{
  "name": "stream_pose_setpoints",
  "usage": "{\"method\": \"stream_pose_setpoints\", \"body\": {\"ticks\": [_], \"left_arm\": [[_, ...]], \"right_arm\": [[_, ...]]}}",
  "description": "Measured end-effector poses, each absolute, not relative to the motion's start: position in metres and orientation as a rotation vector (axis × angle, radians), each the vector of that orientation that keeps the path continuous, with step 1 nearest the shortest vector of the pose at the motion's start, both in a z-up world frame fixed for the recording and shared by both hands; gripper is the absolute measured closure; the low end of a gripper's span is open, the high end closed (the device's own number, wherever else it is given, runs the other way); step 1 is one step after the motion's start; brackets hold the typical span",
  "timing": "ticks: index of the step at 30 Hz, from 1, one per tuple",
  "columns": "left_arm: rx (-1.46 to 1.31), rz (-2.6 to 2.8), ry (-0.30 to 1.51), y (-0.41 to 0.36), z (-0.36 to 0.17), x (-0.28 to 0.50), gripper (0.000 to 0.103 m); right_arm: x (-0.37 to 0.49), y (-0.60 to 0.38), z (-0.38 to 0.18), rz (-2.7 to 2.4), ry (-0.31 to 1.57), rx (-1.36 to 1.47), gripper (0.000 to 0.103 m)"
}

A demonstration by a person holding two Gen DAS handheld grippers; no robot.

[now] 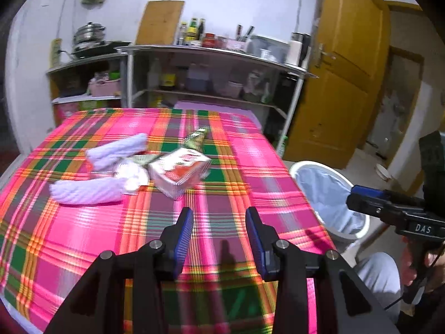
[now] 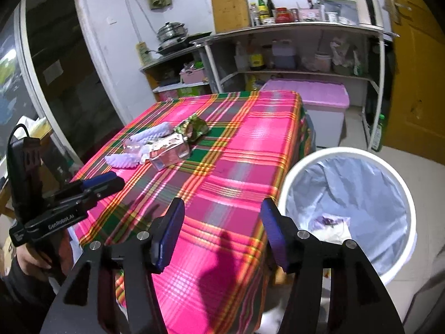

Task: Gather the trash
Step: 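Move both open tools back toward the remaining trash on the table, then grasp the white foam net sleeve with the left tool while the right tool grasps the strawberry milk carton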

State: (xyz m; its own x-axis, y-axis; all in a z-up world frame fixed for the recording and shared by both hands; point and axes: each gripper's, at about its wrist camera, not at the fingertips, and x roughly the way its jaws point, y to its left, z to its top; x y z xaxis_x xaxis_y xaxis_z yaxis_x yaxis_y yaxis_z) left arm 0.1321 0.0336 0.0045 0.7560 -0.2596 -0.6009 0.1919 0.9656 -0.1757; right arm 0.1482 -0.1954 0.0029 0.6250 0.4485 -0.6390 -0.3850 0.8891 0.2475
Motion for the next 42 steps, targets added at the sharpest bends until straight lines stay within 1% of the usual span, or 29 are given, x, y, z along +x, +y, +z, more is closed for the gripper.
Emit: {"method": "stream_pose_setpoints", "body": {"ticks": [5,7,16,22,27,34,39,41,42], "left_arm": [[-0.129,-0.173,0.661,0.067,0.007,0.138,0.063],[-0.127,-0.142,0.66,0.079,0.006,0.141,0.058],[-0.148,-0.021,0.654,0.139,-0.001,0.16,0.05],[-0.14,0.013,0.656,0.171,-0.003,0.189,0.049],[-0.177,-0.023,0.686,0.199,-0.015,0.221,0.049],[-0.146,-0.171,0.789,0.2,-0.037,0.246,0.048],[-0.076,-0.286,0.794,0.185,-0.035,0.227,0.045],[-0.052,-0.316,0.793,0.18,-0.033,0.215,0.043],[-0.04,-0.328,0.79,0.177,-0.031,0.209,0.042]], "right_arm": [[0.16,-0.174,0.007,0.512,0.758,0.051,0.045],[0.163,-0.165,0.008,0.529,0.757,0.034,0.045],[0.188,-0.125,0.006,0.584,0.754,-0.013,0.045],[0.2,-0.112,-0.001,0.593,0.78,-0.021,0.044],[0.208,-0.106,-0.009,0.59,0.805,-0.03,0.044],[0.218,-0.095,-0.012,0.588,0.808,-0.04,0.044],[0.227,-0.084,-0.011,0.594,0.806,-0.048,0.044],[0.23,-0.075,-0.012,0.603,0.804,-0.058,0.041],[0.231,-0.069,-0.012,0.609,0.802,-0.068,0.038]]}}
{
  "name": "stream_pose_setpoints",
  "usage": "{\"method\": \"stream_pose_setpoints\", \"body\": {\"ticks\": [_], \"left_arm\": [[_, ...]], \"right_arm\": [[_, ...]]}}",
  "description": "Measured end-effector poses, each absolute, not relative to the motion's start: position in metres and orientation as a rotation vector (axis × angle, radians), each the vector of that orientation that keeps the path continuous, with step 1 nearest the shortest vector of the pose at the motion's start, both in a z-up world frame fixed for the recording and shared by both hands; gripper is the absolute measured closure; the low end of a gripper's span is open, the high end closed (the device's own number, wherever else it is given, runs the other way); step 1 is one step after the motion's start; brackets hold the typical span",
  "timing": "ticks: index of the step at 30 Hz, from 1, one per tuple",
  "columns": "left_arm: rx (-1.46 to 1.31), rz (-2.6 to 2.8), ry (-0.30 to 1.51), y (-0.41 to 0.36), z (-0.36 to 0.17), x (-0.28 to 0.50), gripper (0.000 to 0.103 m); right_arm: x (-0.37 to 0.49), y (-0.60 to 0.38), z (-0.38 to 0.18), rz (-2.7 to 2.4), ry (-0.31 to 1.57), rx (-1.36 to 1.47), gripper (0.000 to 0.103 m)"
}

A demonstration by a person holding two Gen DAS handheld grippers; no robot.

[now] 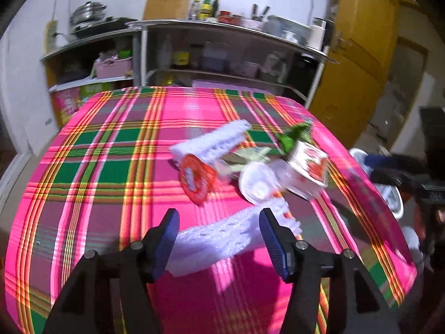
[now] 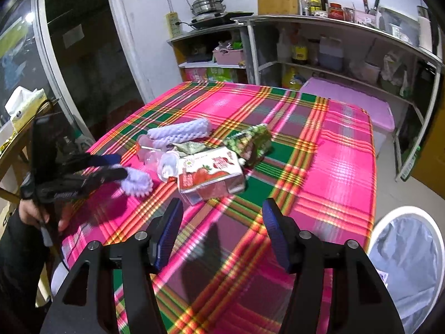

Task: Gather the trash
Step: 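Grasp the white foam net sleeve with the left tool while the right tool grasps the strawberry milk carton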

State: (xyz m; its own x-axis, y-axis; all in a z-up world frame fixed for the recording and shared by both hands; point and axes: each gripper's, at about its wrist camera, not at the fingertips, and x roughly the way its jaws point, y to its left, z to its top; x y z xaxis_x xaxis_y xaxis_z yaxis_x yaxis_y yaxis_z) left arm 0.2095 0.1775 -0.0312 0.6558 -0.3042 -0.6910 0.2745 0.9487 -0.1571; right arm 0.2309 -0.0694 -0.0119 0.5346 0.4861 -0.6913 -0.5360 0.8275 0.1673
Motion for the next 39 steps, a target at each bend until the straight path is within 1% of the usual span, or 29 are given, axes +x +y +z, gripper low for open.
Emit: {"method": "stream_pose_setpoints", "body": {"ticks": [1,6,10,17,21,23,25,26,28,33,39], "left_arm": [[-0.028,-0.336,0.787,0.176,-0.03,0.205,0.04],[0.053,-0.367,0.782,0.167,-0.031,0.188,0.037],[0.138,-0.362,0.785,0.16,-0.035,0.181,0.037],[0.204,-0.217,0.832,0.157,-0.045,0.192,0.037],[0.15,-0.168,0.841,0.158,-0.048,0.195,0.037],[0.122,-0.158,0.833,0.16,-0.047,0.195,0.039],[0.102,-0.145,0.825,0.163,-0.046,0.196,0.052],[0.09,-0.136,0.822,0.164,-0.045,0.196,0.054],[0.064,-0.127,0.82,0.169,-0.044,0.197,0.062],[0.011,-0.117,0.808,0.176,-0.043,0.194,0.071],[-0.017,-0.123,0.803,0.176,-0.041,0.192,0.072]], "right_arm": [[0.232,-0.065,-0.012,0.614,0.799,-0.078,0.036],[0.244,-0.045,-0.017,0.634,0.799,-0.149,0.035],[0.253,-0.033,-0.022,0.651,0.793,-0.197,0.031],[0.266,-0.022,-0.037,0.658,0.812,-0.254,0.031],[0.266,-0.018,-0.04,0.668,0.802,-0.271,0.029],[0.268,-0.016,-0.042,0.674,0.803,-0.283,0.029],[0.268,-0.013,-0.043,0.676,0.803,-0.296,0.028],[0.269,-0.012,-0.044,0.677,0.802,-0.301,0.028],[0.271,-0.01,-0.045,0.681,0.799,-0.313,0.027],[0.277,-0.006,-0.05,0.667,0.784,-0.338,0.027],[0.285,-0.016,-0.045,0.672,0.802,-0.234,0.028]]}}
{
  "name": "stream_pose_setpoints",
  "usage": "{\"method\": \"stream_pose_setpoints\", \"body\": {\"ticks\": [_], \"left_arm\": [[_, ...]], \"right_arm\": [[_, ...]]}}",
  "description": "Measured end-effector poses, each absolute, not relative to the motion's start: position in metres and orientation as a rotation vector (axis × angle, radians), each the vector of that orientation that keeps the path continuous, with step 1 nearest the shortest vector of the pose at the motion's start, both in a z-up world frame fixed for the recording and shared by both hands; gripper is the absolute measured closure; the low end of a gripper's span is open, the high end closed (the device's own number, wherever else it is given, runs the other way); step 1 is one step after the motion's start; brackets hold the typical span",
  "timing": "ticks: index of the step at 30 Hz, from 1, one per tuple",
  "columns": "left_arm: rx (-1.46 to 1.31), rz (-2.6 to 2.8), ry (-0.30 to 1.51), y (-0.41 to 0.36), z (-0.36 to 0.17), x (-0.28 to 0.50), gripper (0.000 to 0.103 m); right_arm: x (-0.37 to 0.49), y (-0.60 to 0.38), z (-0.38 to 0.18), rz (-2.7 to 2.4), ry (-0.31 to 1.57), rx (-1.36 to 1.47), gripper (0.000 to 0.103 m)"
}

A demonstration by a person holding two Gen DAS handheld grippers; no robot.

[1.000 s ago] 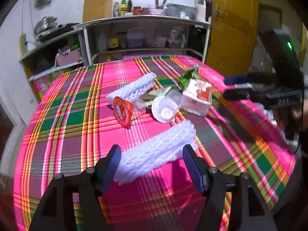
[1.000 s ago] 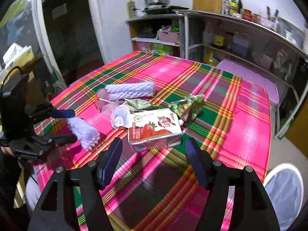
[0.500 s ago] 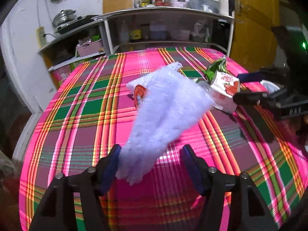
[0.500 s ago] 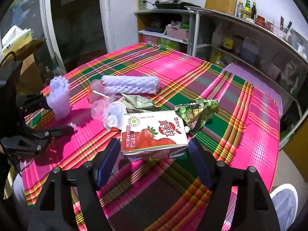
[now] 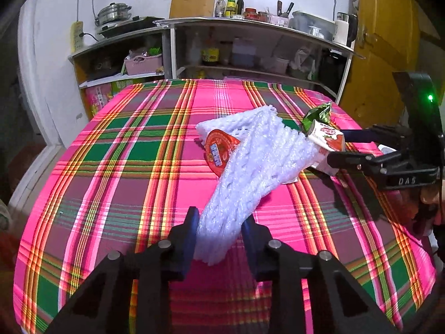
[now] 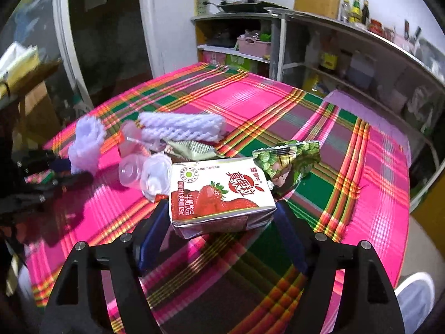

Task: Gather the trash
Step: 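Grasp the white foam net sleeve with the left tool while the right tool grasps the strawberry milk carton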

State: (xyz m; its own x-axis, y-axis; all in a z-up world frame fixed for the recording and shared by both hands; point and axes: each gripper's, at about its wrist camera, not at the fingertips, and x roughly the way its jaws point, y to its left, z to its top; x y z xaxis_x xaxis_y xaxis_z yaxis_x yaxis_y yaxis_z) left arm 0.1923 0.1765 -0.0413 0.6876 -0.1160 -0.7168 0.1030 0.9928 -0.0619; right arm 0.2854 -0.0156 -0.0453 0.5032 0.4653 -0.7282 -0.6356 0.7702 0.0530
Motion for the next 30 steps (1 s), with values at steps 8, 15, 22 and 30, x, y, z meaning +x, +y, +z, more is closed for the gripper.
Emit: {"method": "stream_pose_setpoints", "body": {"ticks": [8,15,22,30], "left_arm": [[-0.049,-0.137,0.799,0.17,-0.039,0.19,0.075],[-0.076,-0.159,0.783,0.151,-0.031,0.174,0.079],[-0.075,-0.208,0.76,0.112,-0.018,0.155,0.079],[-0.073,-0.27,0.73,0.065,-0.002,0.138,0.079]], "right_arm": [[0.268,-0.032,-0.03,0.666,0.771,-0.189,0.028],[0.236,-0.057,-0.021,0.659,0.752,-0.143,0.028],[0.203,-0.09,-0.01,0.629,0.718,-0.11,0.028],[0.173,-0.134,0.004,0.581,0.681,-0.062,0.028]]}}
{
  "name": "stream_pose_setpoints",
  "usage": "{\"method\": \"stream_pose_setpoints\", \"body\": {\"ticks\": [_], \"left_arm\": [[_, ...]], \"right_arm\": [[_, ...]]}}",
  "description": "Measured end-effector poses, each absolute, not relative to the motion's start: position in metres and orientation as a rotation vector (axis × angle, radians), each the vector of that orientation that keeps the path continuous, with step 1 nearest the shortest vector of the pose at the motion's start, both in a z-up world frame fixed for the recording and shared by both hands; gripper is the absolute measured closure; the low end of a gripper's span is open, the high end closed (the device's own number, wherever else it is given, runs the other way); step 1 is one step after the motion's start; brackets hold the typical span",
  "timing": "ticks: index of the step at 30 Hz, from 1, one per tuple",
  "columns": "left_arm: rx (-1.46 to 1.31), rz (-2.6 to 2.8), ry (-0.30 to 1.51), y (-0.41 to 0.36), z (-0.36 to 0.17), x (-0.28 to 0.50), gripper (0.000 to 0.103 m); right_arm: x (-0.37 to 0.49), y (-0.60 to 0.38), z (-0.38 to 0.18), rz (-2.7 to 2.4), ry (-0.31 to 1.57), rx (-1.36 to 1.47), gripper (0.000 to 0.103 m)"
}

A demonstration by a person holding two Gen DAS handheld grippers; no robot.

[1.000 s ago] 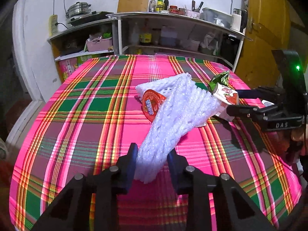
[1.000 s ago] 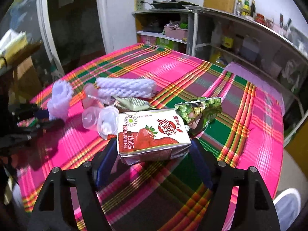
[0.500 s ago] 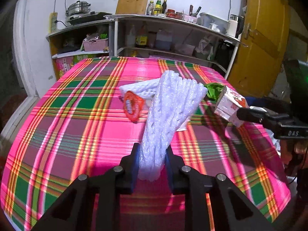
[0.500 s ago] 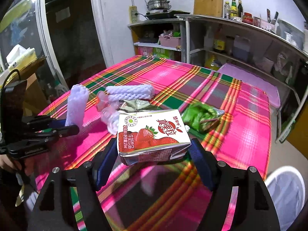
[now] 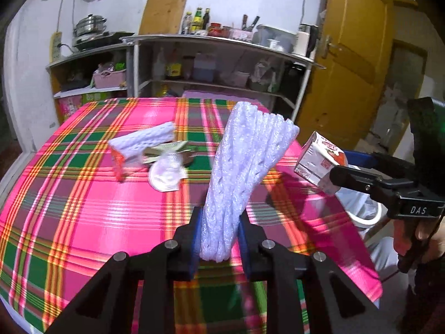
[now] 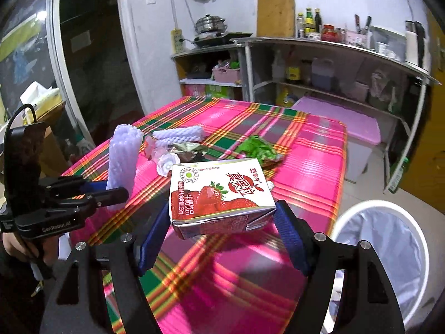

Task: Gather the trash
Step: 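Grasp the white foam net sleeve with the left tool while the right tool grasps the strawberry milk carton, then carry the net sleeve and carton over the bin and open both tools to drop them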

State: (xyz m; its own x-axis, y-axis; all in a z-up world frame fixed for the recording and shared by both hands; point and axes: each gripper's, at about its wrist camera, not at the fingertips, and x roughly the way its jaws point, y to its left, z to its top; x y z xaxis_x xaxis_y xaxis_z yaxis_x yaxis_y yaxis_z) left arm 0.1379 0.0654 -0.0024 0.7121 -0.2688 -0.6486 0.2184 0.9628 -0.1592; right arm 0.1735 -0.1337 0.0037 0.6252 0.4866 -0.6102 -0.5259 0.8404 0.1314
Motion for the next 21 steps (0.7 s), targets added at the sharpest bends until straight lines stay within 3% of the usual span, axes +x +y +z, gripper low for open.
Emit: {"method": "stream_pose_setpoints", "body": {"ticks": [21], "left_arm": [[-0.045,-0.448,0.73,-0.036,0.008,0.151,0.079]], "right_arm": [[0.143,-0.245,0.01,0.36,0.651,0.051,0.028]]}}
